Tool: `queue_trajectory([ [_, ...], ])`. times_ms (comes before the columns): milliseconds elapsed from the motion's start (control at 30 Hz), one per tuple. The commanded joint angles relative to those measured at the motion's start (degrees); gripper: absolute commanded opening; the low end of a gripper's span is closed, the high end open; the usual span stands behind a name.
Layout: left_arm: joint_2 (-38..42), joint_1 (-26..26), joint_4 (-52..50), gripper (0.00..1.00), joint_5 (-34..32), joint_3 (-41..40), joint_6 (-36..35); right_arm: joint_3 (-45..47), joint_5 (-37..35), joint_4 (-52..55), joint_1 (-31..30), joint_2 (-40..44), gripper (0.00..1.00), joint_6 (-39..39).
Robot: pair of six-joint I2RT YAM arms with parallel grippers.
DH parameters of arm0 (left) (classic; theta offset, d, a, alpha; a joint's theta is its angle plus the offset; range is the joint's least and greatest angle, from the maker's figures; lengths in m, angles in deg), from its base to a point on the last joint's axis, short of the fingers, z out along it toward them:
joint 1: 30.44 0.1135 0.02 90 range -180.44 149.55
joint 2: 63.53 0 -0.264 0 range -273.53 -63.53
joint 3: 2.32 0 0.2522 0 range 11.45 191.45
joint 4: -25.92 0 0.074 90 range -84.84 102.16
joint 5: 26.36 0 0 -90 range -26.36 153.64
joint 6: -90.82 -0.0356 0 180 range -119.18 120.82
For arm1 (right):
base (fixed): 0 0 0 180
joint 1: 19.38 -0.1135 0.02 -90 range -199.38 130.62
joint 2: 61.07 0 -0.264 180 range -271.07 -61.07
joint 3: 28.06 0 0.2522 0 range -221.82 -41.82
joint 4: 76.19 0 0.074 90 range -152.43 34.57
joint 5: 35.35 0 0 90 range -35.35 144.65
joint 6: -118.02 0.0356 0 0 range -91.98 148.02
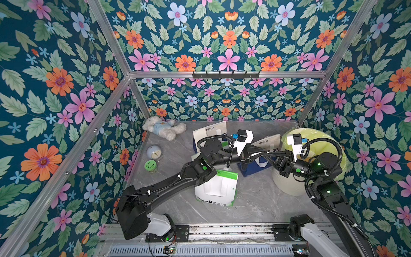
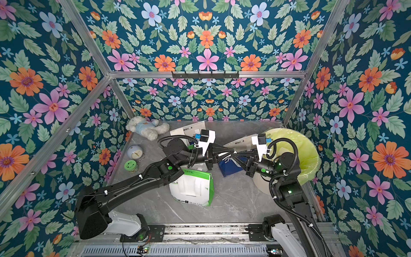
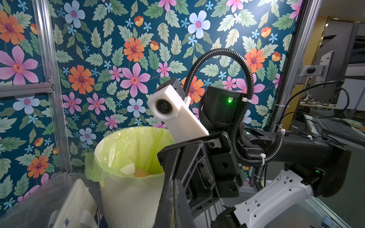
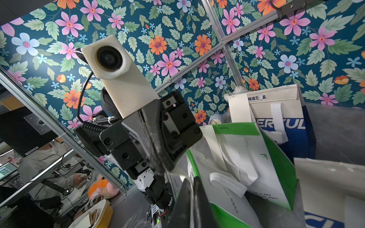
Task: Shred takeout receipts and throw away
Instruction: Place the takeout receipt in the trash bin.
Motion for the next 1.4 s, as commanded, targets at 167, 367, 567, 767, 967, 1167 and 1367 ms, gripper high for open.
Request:
queue_trajectory([
  [167, 0.0, 0.0, 2.5, 0.0, 0.2, -0.2, 0.5, 0.6, 0.4, -4.3, 0.0, 0.9, 0.0, 2.1],
  [367, 0.2, 0.0, 1.9, 0.04, -0.5, -0.2, 0.2, 0.1, -1.1, -1.4, 0.0, 1.6, 0.0, 3.5],
  [567, 2.0, 0.0, -8.1, 0.99, -9.8, 1.4, -6.6, -5.2, -11.1, 16.7, 0.0, 3.2, 0.0, -0.4],
  [767, 6.9, 0.2, -15.5, 0.99, -36.4, -1.0, -15.0, -13.6, -28.5, 36.6, 0.0, 5.6, 0.0, -4.7],
  [967, 9.2, 0.3, -25.3, 0.99, -52.3, -0.5, -23.2, -20.7, -57.9, 54.4, 0.0, 8.7, 0.0, -0.3],
  [1167, 13.2, 0.2, -28.1, 0.99, -52.9, -3.8, -24.4, -23.9, -71.8, 66.2, -0.1, 6.1, 0.0, 5.7],
  [1367, 15.8, 0.2, -29.6, 0.99, -57.2, -5.9, -22.3, -25.4, -73.6, 69.4, 0.0, 1.7, 0.0, 8.3],
])
